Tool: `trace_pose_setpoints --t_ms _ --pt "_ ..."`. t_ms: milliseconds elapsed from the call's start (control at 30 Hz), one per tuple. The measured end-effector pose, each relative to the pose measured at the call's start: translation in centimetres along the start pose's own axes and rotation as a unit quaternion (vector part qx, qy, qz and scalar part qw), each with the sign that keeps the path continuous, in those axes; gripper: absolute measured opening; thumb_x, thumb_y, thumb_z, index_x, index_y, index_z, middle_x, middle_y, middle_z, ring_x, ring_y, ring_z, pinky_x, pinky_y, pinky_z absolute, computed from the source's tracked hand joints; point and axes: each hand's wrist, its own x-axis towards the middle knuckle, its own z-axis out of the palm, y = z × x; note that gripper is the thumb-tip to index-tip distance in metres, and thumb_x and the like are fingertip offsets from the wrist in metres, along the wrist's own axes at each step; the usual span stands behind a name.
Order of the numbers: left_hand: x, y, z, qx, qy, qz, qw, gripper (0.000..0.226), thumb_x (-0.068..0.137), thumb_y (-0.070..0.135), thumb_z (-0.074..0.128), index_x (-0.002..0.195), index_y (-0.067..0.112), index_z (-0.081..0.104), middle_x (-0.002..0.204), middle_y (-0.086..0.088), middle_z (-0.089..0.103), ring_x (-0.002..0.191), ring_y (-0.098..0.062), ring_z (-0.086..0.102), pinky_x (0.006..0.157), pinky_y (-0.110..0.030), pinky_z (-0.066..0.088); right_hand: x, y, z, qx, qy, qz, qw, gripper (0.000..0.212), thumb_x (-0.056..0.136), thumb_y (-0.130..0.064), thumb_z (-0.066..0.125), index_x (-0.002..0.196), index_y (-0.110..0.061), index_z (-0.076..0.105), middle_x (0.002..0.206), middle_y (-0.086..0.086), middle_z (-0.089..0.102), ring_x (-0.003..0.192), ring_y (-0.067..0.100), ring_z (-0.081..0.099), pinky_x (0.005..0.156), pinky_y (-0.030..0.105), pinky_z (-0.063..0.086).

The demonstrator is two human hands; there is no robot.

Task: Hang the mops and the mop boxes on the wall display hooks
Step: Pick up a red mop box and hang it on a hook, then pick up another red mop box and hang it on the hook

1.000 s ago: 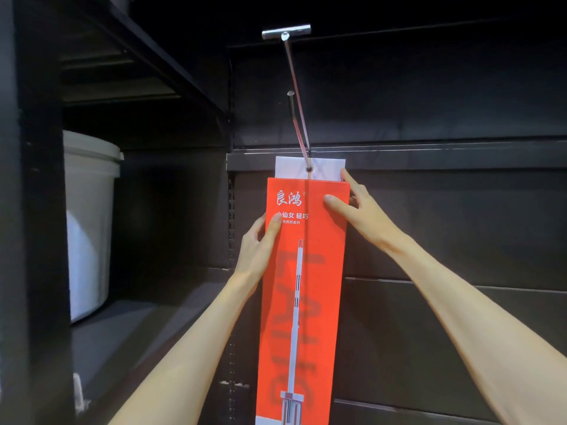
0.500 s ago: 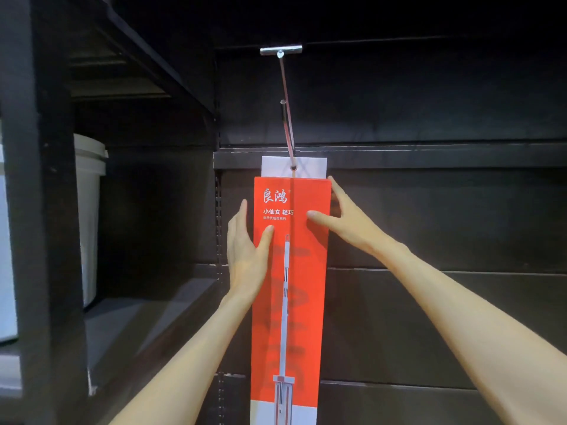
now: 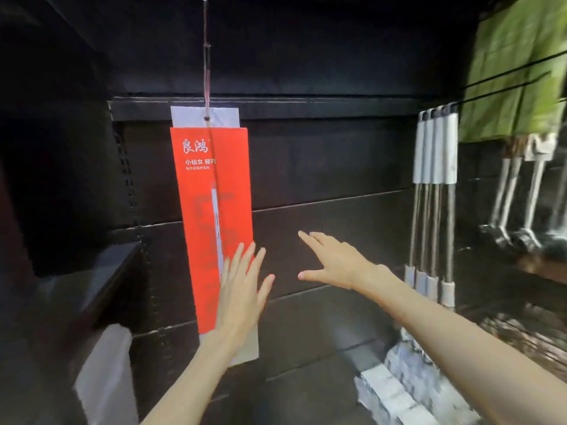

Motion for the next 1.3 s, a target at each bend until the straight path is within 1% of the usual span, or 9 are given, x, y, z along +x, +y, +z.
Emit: trace_pose_setpoints --t_ms 233,433,533,633,733,833,1000,1133,1300 --pt "-8.9 8.5 7.6 -0.028 -0.158 0.049 0.986 0.069 0.100 0.061 0.031 0.153 0.023 0.051 0.167 -0.004 0.038 0.157 -0.025 0.030 0.128 -0.050 0.019 -14.5 5.4 6.3 -0.062 -0.104 0.094 0.988 0.100 0.095 -0.073 0.055 0.170 -0.029 0.006 0.176 0.008 0.016 0.163 0.026 0.014 0.130 0.053 0.020" --pt "-14.1 19.8 11.6 -0.076 -0.266 0.109 0.955 0.073 0.099 0.064 0.023 0.153 0.025 0.051 0.167 -0.004 0.039 0.157 -0.025 0.032 0.127 -0.050 0.021 -27.7 10.8 7.3 -0.046 -0.137 0.190 0.971 0.093 0.095 -0.072 0.055 0.168 -0.027 0.017 0.176 0.004 0.015 0.163 0.025 0.014 0.129 0.051 0.021" --pt "-16.1 26.3 13.4 -0.121 -0.288 0.138 0.940 0.074 0.099 0.066 0.022 0.155 0.024 0.048 0.168 -0.003 0.035 0.158 -0.025 0.028 0.128 -0.047 0.014 -34.4 14.2 7.0 -0.036 -0.143 0.232 0.961 0.093 0.096 -0.072 0.055 0.168 -0.029 0.015 0.176 0.004 0.016 0.163 0.026 0.014 0.129 0.050 0.019" --pt "-17.8 33.6 15.4 -0.162 -0.316 0.156 0.922 0.075 0.099 0.069 0.024 0.160 0.029 0.037 0.173 0.002 0.021 0.162 -0.019 0.012 0.130 -0.041 0.001 -41.1 18.1 6.0 -0.030 -0.157 0.276 0.948 0.097 0.096 -0.073 0.053 0.169 -0.031 0.007 0.177 0.005 0.012 0.163 0.026 0.011 0.130 0.052 0.018" --pt "-19.3 41.4 17.6 -0.171 -0.345 0.182 0.905 0.082 0.094 0.075 0.016 0.163 0.032 0.030 0.175 0.002 0.016 0.163 -0.019 0.006 0.132 -0.047 0.006 -47.8 22.5 4.5 -0.030 -0.166 0.321 0.932 0.098 0.095 -0.073 0.054 0.169 -0.029 0.007 0.177 0.004 0.012 0.164 0.027 0.010 0.130 0.053 0.016" --pt "-20.7 49.5 19.9 -0.166 -0.369 0.207 0.891 0.073 0.102 0.070 0.028 0.164 0.032 0.025 0.176 0.002 0.009 0.163 -0.017 -0.001 0.132 -0.048 0.004 -54.4 27.2 3.3 -0.033 -0.165 0.357 0.919 0.099 0.094 -0.074 0.055 0.169 -0.029 0.008 0.176 0.005 0.014 0.163 0.028 0.012 0.130 0.054 0.017" --pt "-22.6 62.0 22.9 -0.176 -0.397 0.249 0.866 0.070 0.105 0.066 0.032 0.165 0.030 0.026 0.175 0.002 0.011 0.163 -0.019 0.002 0.132 -0.047 0.003 -64.8 33.8 1.0 -0.034 -0.148 0.429 0.890 0.098 0.094 -0.076 0.053 0.169 -0.029 0.011 0.173 0.007 0.021 0.160 0.029 0.020 0.127 0.054 0.025" --pt "-23.7 70.8 25.2 -0.198 -0.400 0.288 0.847 0.090 0.092 0.077 0.008 0.164 0.029 0.029 0.175 0.001 0.015 0.163 -0.021 0.007 0.130 -0.048 0.005 -71.6 38.4 -1.1 -0.039 -0.143 0.478 0.866 0.096 0.095 -0.074 0.054 0.168 -0.026 0.014 0.173 0.008 0.022 0.159 0.029 0.021 0.126 0.053 0.026" --pt "-23.7 80.3 29.6 -0.220 -0.405 0.341 0.819 0.081 0.099 0.073 0.015 0.165 0.028 0.027 0.176 0.001 0.010 0.163 -0.019 0.000 0.130 -0.046 -0.002 -77.4 44.7 -2.4 -0.059 -0.131 0.532 0.834 0.096 0.094 -0.074 0.055 0.167 -0.026 0.015 0.170 0.007 0.026 0.156 0.030 0.026 0.124 0.051 0.028"
